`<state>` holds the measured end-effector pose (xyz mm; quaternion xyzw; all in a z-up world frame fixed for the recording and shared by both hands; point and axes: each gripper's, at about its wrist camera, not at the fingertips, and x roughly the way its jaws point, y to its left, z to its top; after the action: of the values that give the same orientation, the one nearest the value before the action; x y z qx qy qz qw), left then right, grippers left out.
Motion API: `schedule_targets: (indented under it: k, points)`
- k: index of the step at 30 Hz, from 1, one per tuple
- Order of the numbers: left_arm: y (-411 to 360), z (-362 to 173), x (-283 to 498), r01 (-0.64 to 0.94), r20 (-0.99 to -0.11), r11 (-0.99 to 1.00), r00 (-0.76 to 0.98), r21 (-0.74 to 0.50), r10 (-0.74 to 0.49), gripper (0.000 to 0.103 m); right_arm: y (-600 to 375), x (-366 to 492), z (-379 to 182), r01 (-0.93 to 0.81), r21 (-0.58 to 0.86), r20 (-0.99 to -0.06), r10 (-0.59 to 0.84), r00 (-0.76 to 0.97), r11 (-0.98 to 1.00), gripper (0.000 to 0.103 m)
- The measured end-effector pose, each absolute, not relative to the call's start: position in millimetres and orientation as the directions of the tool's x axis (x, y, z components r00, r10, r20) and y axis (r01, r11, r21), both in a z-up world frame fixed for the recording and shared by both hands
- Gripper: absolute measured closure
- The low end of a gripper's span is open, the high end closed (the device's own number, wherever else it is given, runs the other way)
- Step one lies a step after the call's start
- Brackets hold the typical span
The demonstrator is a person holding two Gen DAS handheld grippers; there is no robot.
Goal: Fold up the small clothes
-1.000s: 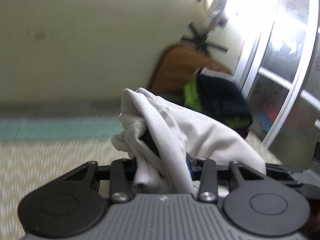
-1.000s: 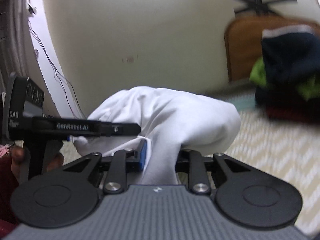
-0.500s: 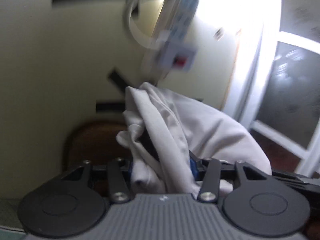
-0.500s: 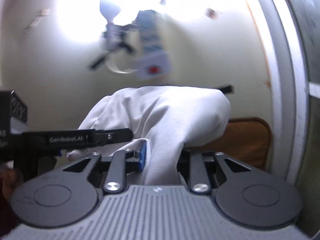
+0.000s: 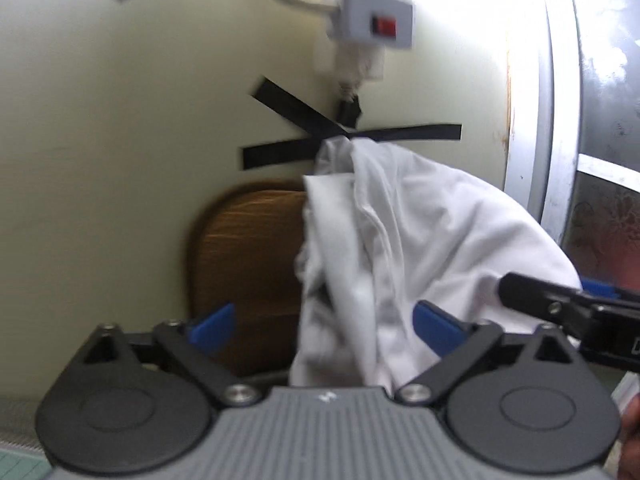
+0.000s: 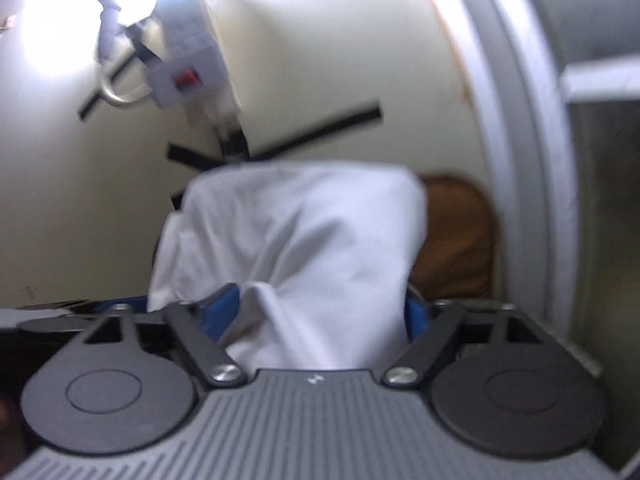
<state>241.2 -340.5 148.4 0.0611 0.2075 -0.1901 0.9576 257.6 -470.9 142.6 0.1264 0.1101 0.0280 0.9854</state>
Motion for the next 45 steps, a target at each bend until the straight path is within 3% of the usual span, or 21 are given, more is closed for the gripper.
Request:
schedule_targets:
  k: [6,15,23,34,45]
  points:
    - [-308.8,136.7,176.7,0.332,-0.405,0.933,0.879,0.141,-0.252,0.0,-451.7,191.1,119.4,0.061,0.274,-0.2,-0.005,0.98,0.96,0.015]
    - [-250.7,100.4,113.8,0.315,-0.525,0.945,0.821,0.085,-0.226,0.0,-399.3,115.6,61.7,0.145,0.388,-0.297,-0.025,0.955,0.91,0.005]
    - [-201.5,65.9,83.6,0.282,-0.589,0.956,0.787,0.079,-0.183,0.0,-357.8,89.8,38.5,0.213,0.345,-0.323,-0.097,0.941,0.914,0.0]
    - [-184.3,44.1,66.4,0.236,-0.525,0.957,0.843,0.166,-0.117,0.0,-356.5,86.9,36.7,0.267,0.352,-0.307,-0.16,0.938,0.897,0.0]
    - [-179.3,46.2,65.6,0.26,-0.537,0.956,0.83,0.136,-0.149,0.0,-357.0,84.0,36.6,0.282,0.366,-0.296,-0.176,0.939,0.887,0.0]
